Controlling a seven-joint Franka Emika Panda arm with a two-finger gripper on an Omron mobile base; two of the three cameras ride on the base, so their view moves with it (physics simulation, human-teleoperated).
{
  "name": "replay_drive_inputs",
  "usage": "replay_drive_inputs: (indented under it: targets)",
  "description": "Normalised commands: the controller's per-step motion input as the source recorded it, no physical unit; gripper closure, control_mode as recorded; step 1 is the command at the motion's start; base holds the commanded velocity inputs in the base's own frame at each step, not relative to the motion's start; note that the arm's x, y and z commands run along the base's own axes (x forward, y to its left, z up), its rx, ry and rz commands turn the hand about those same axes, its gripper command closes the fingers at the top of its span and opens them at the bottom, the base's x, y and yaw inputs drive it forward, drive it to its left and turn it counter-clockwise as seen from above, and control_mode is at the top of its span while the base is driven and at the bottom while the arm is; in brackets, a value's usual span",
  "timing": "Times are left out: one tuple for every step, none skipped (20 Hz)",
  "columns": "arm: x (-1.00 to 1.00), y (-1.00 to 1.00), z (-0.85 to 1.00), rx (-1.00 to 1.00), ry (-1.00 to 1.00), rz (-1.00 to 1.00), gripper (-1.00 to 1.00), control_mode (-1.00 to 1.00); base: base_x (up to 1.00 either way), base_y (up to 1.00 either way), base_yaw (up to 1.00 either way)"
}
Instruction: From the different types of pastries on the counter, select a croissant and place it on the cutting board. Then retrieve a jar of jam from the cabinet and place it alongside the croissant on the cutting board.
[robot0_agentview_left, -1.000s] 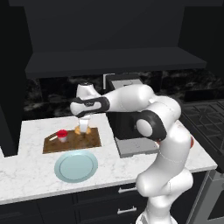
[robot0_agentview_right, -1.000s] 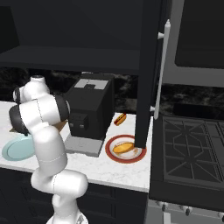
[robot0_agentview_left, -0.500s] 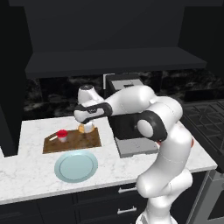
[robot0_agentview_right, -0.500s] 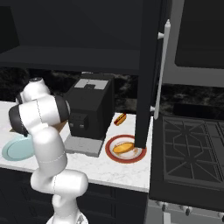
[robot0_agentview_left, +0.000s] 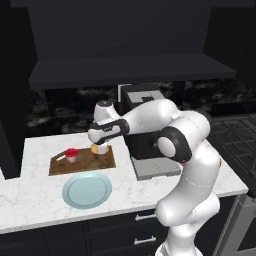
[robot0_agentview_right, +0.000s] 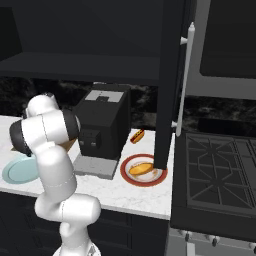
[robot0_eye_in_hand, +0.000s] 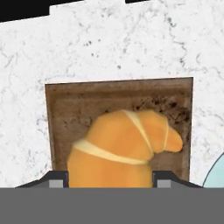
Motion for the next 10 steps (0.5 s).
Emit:
replay_drive_inputs:
  targets:
    - [0.00,0.24,-0.25,0.08,0.00,-0.15,1.00,-1.00,0.00,0.00,0.00]
    - [0.00,0.28,-0.23,0.07,0.00,-0.16,1.00,-1.00,0.00,0.00,0.00]
    - [0.00,0.30,-0.26,0.07,0.00,-0.15,1.00,-1.00,0.00,0.00,0.00]
    - [0.00,0.35,-0.24,0.04,0.00,-0.15,1.00,-1.00,0.00,0.00,0.00]
    - [0.00,0.33,-0.28,0.01,0.00,-0.15,1.00,-1.00,0.00,0.00,0.00]
    - [0.00,0.31,-0.31,0.00,0.00,-0.13,1.00,-1.00,0.00,0.00,0.00]
    - [0.00,0.37,-0.28,0.00,0.00,-0.13,1.00,-1.00,0.00,0.00,0.00]
    - [0.00,0.38,-0.30,0.00,0.00,-0.13,1.00,-1.00,0.00,0.00,0.00]
    - [0.00,0.40,-0.28,0.00,0.00,-0.12,1.00,-1.00,0.00,0.00,0.00]
    - [0.00,0.44,-0.31,0.00,0.00,-0.12,1.00,-1.00,0.00,0.00,0.00]
